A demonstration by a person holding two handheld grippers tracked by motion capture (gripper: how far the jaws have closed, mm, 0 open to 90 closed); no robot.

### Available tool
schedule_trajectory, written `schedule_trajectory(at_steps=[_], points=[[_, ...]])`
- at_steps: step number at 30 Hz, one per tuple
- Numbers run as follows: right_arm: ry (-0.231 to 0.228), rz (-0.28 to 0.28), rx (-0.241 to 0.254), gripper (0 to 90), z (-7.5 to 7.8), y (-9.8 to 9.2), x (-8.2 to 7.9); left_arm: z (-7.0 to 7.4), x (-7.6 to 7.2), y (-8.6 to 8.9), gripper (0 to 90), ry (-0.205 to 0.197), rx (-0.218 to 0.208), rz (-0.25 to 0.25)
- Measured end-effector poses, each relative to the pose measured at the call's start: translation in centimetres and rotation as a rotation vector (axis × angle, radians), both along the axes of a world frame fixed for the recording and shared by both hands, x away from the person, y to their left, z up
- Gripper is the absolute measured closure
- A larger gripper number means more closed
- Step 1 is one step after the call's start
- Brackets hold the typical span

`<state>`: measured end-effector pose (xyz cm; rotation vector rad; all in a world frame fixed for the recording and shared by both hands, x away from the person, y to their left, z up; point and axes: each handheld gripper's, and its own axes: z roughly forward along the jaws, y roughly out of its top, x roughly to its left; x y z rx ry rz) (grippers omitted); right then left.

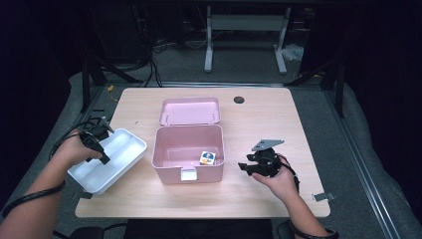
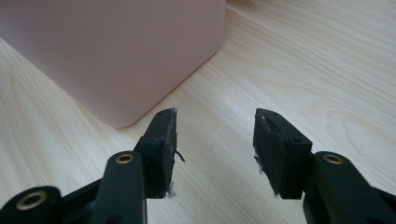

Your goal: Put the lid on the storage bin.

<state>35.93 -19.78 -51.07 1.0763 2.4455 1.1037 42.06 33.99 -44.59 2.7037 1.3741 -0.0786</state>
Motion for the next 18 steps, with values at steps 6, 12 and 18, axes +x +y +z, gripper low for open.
schedule_trajectory(at_steps=[6,12,18], points=[[0.002,-0.006,0.003,49.4,-0.1,-0.1,0.1,2.8,-0.2,0.2,89.4,-0.037,0.001,-0.027],[0.0,-0.015,0.002,49.5,-0.2,-0.2,0.2,5.5,-0.3,-0.4,89.5,-0.069,-0.014,-0.059],[0.007,-0.012,0.005,49.5,-0.3,-0.2,0.2,7.1,0.0,-1.9,89.4,-0.095,-0.017,-0.132]])
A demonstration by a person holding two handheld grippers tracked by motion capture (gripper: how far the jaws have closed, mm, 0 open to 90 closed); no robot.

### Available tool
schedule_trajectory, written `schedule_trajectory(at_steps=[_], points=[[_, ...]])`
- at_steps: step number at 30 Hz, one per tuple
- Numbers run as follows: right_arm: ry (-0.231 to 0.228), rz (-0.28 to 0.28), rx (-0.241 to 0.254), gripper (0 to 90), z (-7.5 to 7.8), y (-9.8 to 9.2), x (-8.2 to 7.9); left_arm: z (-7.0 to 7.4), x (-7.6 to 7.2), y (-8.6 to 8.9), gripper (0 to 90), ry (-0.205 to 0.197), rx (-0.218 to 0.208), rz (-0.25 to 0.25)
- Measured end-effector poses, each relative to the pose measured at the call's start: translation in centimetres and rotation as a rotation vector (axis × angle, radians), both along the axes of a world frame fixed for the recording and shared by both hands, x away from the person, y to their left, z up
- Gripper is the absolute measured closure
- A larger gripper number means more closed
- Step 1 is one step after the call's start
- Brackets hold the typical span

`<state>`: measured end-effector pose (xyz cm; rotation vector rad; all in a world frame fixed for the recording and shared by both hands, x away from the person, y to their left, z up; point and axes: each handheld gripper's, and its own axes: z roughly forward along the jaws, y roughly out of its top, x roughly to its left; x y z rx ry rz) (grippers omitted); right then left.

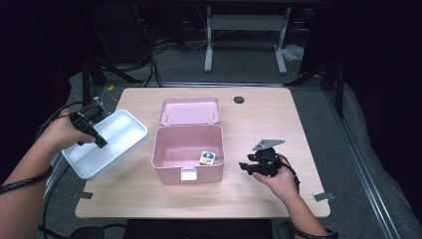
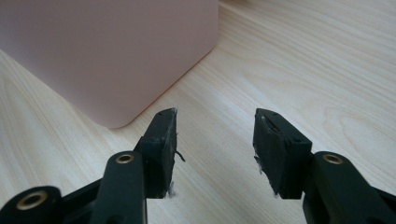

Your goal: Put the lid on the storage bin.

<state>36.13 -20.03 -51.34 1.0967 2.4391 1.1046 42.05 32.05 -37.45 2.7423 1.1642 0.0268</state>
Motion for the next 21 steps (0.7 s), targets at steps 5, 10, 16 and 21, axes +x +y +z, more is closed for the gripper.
schedule_trajectory(at_steps=[5,10,16,21], points=[[0.007,-0.001,-0.007,49.5,0.1,-0.1,0.0,1.0,0.2,-2.1,89.4,-0.017,-0.005,-0.064],[-0.002,-0.007,0.007,49.5,0.0,-0.1,0.0,1.8,0.7,-4.4,89.5,-0.034,-0.01,-0.109],[-0.007,-0.011,0.005,49.5,0.0,-0.2,0.0,2.3,1.4,-7.4,89.5,-0.048,-0.024,-0.167],[0.012,-0.008,0.006,49.5,0.0,-0.5,0.0,2.4,1.9,-10.5,89.5,-0.045,-0.024,-0.24]])
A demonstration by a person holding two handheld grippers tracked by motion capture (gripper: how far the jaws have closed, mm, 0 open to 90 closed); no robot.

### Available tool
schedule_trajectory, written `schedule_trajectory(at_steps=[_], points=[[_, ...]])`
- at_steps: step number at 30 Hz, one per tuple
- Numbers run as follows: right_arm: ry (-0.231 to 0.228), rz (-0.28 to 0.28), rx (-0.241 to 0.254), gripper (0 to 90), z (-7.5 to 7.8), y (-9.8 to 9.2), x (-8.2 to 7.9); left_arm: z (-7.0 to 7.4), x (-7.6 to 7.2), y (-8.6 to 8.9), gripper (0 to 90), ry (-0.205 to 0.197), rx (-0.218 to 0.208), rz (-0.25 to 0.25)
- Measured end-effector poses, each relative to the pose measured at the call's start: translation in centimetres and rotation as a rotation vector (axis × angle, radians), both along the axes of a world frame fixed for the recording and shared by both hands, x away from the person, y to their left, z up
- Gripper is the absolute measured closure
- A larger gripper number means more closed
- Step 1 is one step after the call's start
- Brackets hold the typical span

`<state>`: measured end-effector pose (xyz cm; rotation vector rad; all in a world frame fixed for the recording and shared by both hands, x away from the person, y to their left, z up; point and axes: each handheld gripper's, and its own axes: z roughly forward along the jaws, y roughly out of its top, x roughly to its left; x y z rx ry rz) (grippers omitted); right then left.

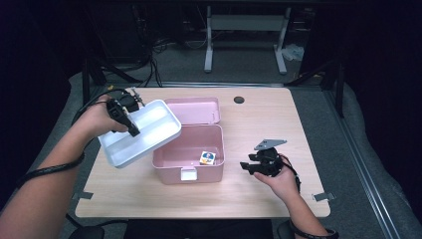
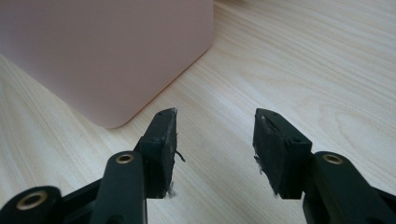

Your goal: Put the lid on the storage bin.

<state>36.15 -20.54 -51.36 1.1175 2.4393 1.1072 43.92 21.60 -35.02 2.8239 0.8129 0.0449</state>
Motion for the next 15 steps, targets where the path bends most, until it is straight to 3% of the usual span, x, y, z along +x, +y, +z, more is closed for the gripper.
schedule_trajectory(at_steps=[9,15], points=[[-0.01,-0.028,0.015,49.5,-0.1,-0.7,-0.4,-0.5,0.2,-5.0,89.5,-0.011,0.018,-0.155],[-0.007,-0.043,0.023,49.5,-0.1,-1.2,-0.6,-0.9,0.1,-8.4,89.5,-0.018,0.052,-0.272]])
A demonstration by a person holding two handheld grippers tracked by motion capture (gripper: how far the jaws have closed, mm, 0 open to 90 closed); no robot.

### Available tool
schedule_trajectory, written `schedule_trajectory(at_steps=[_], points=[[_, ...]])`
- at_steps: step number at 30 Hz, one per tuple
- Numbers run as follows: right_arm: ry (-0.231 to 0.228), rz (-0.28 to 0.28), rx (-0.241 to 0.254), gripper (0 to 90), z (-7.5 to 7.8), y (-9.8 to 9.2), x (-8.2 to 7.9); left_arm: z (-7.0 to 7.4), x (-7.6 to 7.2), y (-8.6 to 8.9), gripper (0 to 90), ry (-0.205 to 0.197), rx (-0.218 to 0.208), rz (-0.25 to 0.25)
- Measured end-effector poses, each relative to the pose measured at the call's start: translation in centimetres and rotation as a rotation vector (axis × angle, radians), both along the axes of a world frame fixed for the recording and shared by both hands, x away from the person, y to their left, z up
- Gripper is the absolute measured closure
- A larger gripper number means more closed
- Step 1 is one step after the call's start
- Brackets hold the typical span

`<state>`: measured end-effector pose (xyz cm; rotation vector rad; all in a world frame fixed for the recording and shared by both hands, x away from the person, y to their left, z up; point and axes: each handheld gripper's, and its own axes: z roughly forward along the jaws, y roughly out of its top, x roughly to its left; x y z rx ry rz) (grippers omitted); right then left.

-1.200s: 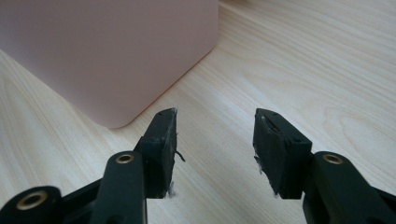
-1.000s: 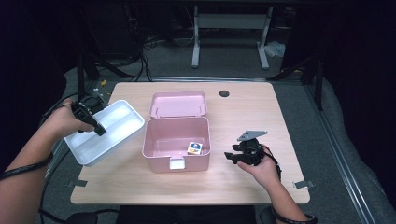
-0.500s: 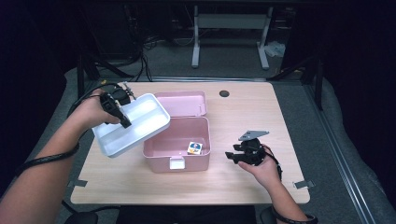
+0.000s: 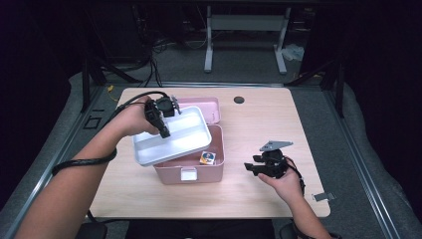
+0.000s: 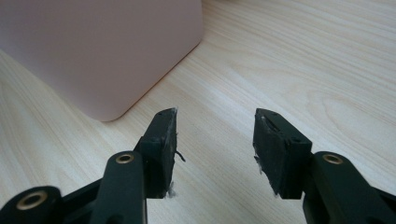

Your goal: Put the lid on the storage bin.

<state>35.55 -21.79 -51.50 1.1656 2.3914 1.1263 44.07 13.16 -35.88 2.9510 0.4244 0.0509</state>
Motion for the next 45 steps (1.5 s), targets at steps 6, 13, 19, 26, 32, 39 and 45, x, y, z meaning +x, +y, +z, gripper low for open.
schedule_trajectory(at_steps=[6,13,19,26,32,39,45], points=[[0.007,-0.008,0.006,49.5,-0.1,-0.3,-0.1,-0.8,-0.1,-3.0,89.5,-0.001,0.019,-0.105],[0.008,-0.024,0.024,49.5,-0.1,-0.8,-0.2,-1.9,-0.1,-4.4,89.4,-0.013,0.019,-0.175],[0.014,-0.028,0.036,49.5,-0.2,-1.0,-0.2,-3.0,-0.1,-4.6,88.9,-0.011,0.032,-0.197],[0.016,-0.025,0.032,49.5,-0.2,-0.9,-0.2,-3.3,0.1,-4.5,88.7,-0.027,0.021,-0.194],[0.017,-0.031,0.031,49.5,-0.2,-0.9,-0.2,-4.7,-0.1,-5.0,89.2,-0.039,0.053,-0.226],[0.026,-0.027,0.03,49.4,-0.2,-0.9,-0.1,-5.0,0.1,-5.6,88.8,-0.06,0.077,-0.24],[0.019,-0.034,0.033,49.3,-0.3,-0.9,-0.2,-5.1,0.3,-5.4,88.4,-0.083,0.079,-0.263]])
